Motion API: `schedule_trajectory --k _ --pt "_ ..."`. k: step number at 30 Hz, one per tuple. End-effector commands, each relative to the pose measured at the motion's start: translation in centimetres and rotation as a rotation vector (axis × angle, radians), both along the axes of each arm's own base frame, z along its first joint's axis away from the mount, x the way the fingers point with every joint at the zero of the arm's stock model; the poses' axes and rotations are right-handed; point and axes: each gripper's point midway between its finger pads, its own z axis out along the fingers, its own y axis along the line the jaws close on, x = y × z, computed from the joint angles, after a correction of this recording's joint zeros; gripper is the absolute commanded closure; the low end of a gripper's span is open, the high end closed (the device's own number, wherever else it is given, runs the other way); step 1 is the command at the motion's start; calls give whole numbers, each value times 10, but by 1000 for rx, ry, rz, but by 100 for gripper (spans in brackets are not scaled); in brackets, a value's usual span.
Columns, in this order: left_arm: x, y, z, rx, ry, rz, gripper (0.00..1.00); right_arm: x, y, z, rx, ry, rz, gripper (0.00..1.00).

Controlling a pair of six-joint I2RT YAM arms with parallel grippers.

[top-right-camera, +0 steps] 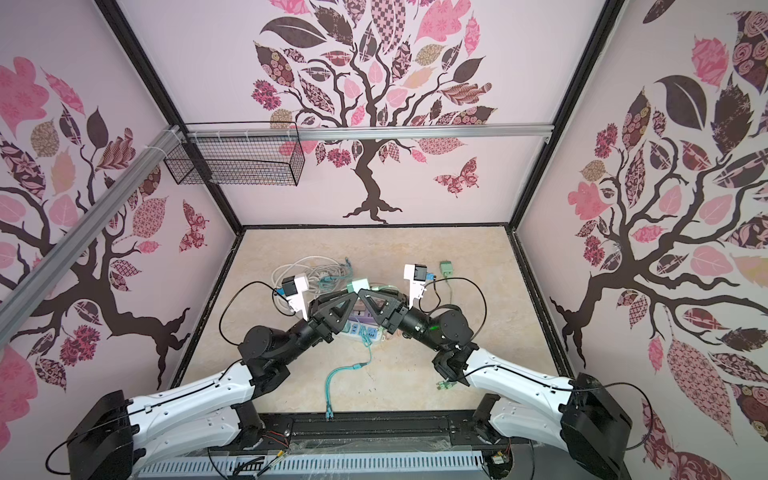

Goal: Insert the plug

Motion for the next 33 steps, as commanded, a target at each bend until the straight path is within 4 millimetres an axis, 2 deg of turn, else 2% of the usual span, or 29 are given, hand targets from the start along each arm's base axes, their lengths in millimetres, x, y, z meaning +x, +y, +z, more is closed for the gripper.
schedule_trajectory --k 1,5,11,15,21,25,33 --pt "3 2 -2 48 -14 36 59 -4 -13 38 48 -70 -46 75" --pt "1 5 -8 90 -8 48 53 -2 -15 36 10 -66 -76 76" --pt "-3 23 -20 163 1 109 46 1 -19 30 -77 -64 -126 76" --pt "-2 39 -38 280 30 183 40 4 -23 22 -150 -71 -174 76" --pt "0 74 -59 396 82 323 31 6 -23 4 -372 -104 -214 76" --pt "3 94 -85 495 156 398 24 10 -23 -12 -538 -136 -233 76" --pt "21 127 -136 612 387 537 29 21 -24 -49 -773 -147 -256 75"
